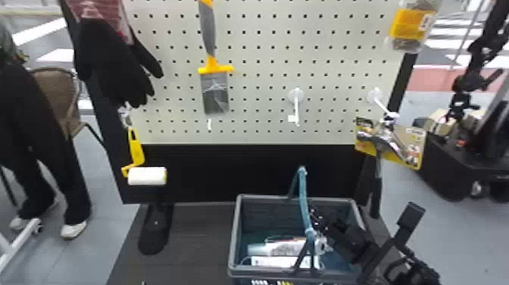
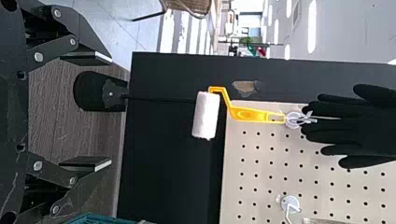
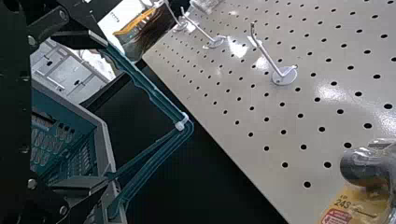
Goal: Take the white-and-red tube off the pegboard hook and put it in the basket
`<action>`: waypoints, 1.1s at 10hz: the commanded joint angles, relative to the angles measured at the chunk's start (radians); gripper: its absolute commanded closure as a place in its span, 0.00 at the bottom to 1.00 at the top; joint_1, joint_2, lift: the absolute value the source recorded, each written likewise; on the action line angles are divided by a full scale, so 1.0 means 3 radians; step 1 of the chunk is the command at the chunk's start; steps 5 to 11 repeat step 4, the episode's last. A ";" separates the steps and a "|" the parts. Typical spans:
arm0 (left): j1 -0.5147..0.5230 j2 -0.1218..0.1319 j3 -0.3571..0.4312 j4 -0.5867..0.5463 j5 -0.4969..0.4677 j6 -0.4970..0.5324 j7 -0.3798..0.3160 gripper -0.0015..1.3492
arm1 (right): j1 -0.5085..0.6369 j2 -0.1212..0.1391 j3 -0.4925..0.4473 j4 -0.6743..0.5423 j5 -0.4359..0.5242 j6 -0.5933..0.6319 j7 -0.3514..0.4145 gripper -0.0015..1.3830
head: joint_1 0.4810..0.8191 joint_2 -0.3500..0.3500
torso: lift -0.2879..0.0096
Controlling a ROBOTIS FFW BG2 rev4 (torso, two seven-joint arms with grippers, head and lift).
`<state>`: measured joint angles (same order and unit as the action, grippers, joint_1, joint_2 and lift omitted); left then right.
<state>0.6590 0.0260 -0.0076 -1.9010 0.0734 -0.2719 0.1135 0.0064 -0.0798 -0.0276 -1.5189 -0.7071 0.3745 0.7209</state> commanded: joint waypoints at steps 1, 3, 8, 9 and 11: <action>-0.0004 0.0000 0.0000 0.0000 0.0001 0.0001 0.0000 0.37 | 0.0002 0.0000 0.0000 -0.0006 -0.0005 -0.0001 0.0000 0.15 | 0.20 0.50 | 0.63; 0.0003 0.0000 0.0000 0.0000 0.0001 0.0001 0.0000 0.37 | 0.0009 0.0000 0.0000 -0.0014 -0.0005 -0.0006 0.0000 0.15 | 0.20 0.50 | 0.63; 0.0003 0.0000 0.0000 0.0000 0.0001 0.0001 0.0000 0.37 | 0.0009 0.0000 0.0000 -0.0014 -0.0005 -0.0006 0.0000 0.15 | 0.20 0.50 | 0.63; 0.0003 0.0000 0.0000 0.0000 0.0001 0.0001 0.0000 0.37 | 0.0009 0.0000 0.0000 -0.0014 -0.0005 -0.0006 0.0000 0.15 | 0.20 0.50 | 0.63; 0.0003 0.0000 0.0000 0.0000 0.0001 0.0001 0.0000 0.37 | 0.0009 0.0000 0.0000 -0.0014 -0.0005 -0.0006 0.0000 0.15 | 0.20 0.50 | 0.63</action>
